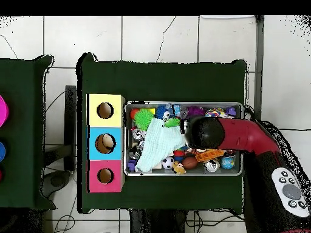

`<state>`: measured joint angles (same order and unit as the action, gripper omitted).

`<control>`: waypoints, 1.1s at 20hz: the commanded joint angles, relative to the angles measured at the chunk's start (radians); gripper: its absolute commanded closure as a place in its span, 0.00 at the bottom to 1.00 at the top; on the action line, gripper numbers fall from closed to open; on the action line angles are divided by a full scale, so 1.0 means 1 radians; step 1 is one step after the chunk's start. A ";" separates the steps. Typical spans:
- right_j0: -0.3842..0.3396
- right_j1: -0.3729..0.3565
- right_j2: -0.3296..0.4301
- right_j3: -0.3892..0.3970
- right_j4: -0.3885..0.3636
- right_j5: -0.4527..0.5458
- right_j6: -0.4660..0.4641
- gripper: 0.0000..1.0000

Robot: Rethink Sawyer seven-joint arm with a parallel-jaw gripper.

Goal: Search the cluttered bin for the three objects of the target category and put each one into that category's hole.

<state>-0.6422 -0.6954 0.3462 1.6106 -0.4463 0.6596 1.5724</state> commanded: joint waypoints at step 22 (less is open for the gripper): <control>0.053 0.009 0.051 0.085 -0.032 -0.047 -0.029 0.00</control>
<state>-0.6160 -0.7109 0.3625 1.6896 -0.4510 0.5518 1.5724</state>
